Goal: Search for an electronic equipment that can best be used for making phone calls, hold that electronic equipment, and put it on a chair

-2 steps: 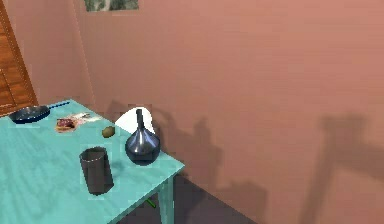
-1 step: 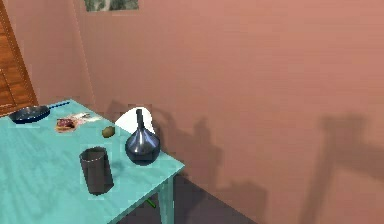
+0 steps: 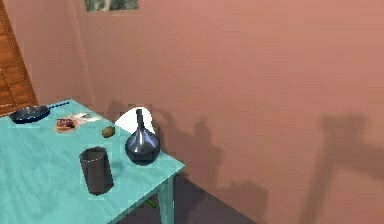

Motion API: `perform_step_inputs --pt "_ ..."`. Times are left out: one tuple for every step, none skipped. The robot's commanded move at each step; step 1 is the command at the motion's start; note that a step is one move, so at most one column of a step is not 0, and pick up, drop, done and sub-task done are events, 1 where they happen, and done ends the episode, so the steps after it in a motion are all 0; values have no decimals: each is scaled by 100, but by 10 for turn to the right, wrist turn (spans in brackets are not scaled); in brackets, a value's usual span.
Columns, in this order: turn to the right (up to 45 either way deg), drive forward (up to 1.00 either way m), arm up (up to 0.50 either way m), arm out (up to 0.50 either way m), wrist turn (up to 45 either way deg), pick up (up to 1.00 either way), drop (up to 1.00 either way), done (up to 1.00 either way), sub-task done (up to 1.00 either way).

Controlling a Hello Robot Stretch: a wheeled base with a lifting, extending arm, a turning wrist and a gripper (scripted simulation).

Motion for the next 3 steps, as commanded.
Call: perform_step_inputs --pt "0 0 0 0 -120 0 0 0 0" --pt "0 0 0 -22 0 0 0 0 0" --pt "-450 0 0 0 0 0 0 0 0"
